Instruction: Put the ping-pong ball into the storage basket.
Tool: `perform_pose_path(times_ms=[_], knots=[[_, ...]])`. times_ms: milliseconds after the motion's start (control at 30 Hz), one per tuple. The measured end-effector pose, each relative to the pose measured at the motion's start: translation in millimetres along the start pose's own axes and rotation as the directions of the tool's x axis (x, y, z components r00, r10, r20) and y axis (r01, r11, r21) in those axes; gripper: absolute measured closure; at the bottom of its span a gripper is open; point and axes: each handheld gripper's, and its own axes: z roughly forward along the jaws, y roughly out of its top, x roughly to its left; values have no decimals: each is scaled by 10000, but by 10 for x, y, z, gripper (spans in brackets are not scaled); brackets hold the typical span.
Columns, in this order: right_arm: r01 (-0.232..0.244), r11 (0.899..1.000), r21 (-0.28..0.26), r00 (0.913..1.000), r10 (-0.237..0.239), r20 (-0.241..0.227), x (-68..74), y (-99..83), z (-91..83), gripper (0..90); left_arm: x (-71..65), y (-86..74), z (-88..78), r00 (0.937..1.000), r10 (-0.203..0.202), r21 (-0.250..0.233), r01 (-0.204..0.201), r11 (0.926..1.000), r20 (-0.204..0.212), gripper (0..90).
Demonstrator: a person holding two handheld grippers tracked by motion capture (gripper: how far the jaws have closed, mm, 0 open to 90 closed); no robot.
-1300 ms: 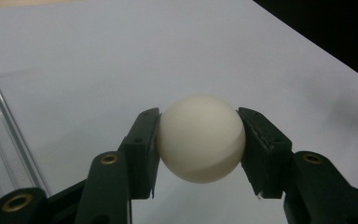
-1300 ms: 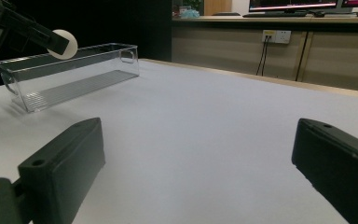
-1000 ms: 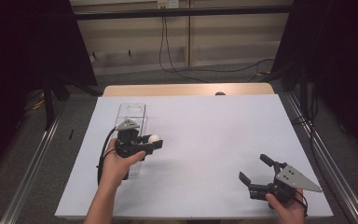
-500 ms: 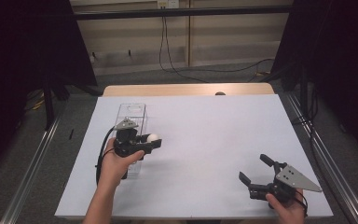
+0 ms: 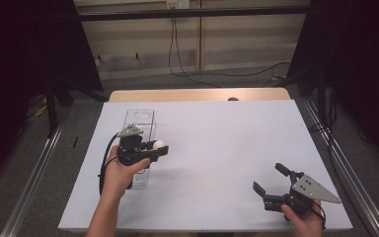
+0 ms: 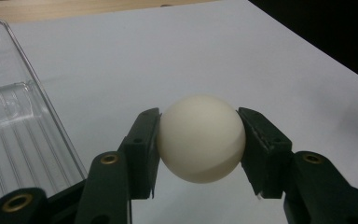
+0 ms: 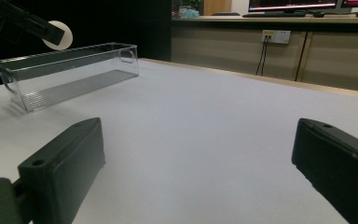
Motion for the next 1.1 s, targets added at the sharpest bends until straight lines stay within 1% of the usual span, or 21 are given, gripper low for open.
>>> perform_pose_path(times_ms=[33,133,200,267,300,333,367,533,667,733,867,933,967,1000,1067,1100], knots=[[17,10000,36,10000,-17,0,0,2,-3,22,1,0,-2,10000,5,-8,-5,10000,-75,512],[14,10000,20,10000,-14,-20,-1,1,-2,22,1,-1,-7,9999,-52,-87,51,9999,-101,512],[13,10000,12,10000,-13,-22,-1,0,-1,22,19,2,-16,10000,60,-25,-60,10000,-26,512],[22,10000,32,10000,-22,5,-1,1,-4,22,15,1,-19,10000,-66,-88,65,9999,-70,512],[13,10000,-6,10000,-13,-12,-1,0,0,22,20,2,-25,10000,-13,-35,13,10000,-66,512],[13,10000,8,10000,-13,-18,-2,1,-1,22,22,2,-28,10000,-38,-61,37,10000,-48,512],[14,10000,9,10000,-14,-19,-2,1,-1,23,20,3,-28,9999,-70,-84,69,9999,-114,512],[34,10000,23,10000,-34,-40,-1,2,-2,22,37,5,-39,10000,6,-54,-7,10000,-81,512],[-1,10000,49,10000,1,5,-1,1,-5,22,41,4,-41,10000,-12,-63,11,10000,-76,512],[8,10000,36,10000,-8,3,-1,2,-6,22,41,4,-43,9999,-40,-99,38,9999,-154,512],[10,10000,28,10000,-10,-39,-2,2,-3,22,52,5,-50,9998,78,-37,-79,10000,-191,512],[15,10000,18,10000,-15,-22,-1,2,-3,23,51,8,-56,9996,54,-65,-56,10000,-279,512],[14,10000,19,10000,-14,-16,-1,2,-3,23,48,8,-56,9996,-13,-119,9,9999,-283,512],[13,10000,32,10000,-13,5,-1,2,-4,23,58,8,-62,9998,28,-99,-30,9999,-182,512],[16,10000,36,10000,-16,-29,-3,2,-4,23,61,10,-71,9998,-37,-139,34,9999,-213,512],[13,10000,35,10000,-13,11,-2,2,-5,23,66,11,-76,9997,19,-97,-21,10000,-233,512]])
